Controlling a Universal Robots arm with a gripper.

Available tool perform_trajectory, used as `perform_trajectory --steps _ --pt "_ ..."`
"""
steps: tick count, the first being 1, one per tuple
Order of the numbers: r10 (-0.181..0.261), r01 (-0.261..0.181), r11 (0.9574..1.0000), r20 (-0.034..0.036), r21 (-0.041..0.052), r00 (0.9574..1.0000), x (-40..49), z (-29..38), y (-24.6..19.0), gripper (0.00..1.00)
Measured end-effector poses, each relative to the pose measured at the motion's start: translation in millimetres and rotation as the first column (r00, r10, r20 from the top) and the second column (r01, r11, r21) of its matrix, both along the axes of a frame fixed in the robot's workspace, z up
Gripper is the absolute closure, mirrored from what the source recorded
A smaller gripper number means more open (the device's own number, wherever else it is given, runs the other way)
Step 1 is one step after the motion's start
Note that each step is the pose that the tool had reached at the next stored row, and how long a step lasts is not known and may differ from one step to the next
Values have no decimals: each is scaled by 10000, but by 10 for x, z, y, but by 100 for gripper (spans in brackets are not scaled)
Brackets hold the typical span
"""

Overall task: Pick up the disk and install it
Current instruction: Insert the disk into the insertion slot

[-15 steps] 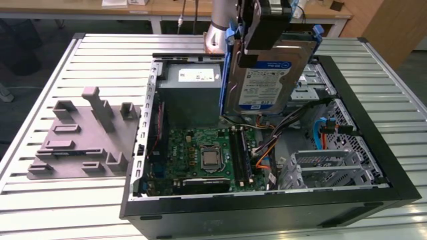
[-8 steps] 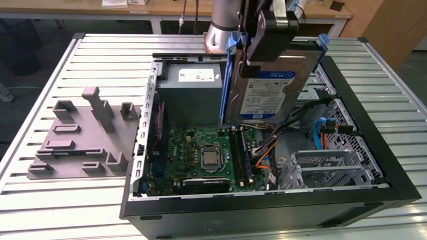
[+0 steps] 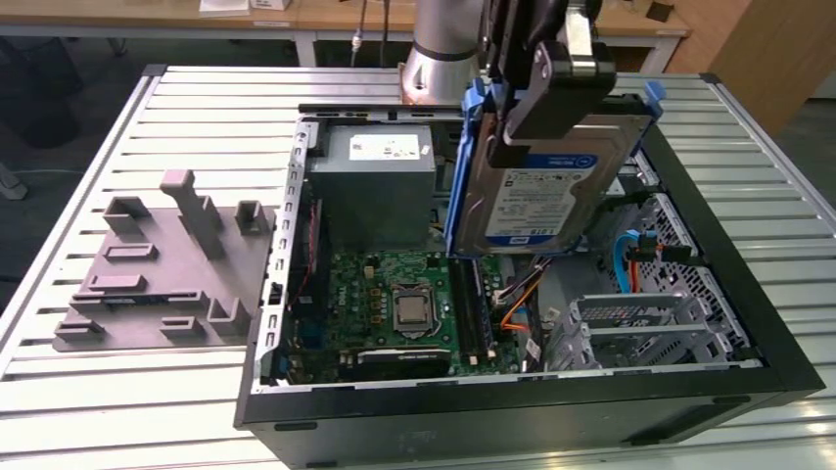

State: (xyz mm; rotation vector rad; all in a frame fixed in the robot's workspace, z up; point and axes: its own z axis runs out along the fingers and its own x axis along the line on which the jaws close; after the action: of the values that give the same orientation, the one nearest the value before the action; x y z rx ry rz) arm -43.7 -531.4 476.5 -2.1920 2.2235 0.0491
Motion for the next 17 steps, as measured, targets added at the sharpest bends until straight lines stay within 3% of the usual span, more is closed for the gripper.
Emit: perform_trajectory --steps 13,17 --pt "0 0 10000 1 1 10000 12 -2 -5 64" --pt "0 0 10000 1 -2 10000 12 -5 -33 64"
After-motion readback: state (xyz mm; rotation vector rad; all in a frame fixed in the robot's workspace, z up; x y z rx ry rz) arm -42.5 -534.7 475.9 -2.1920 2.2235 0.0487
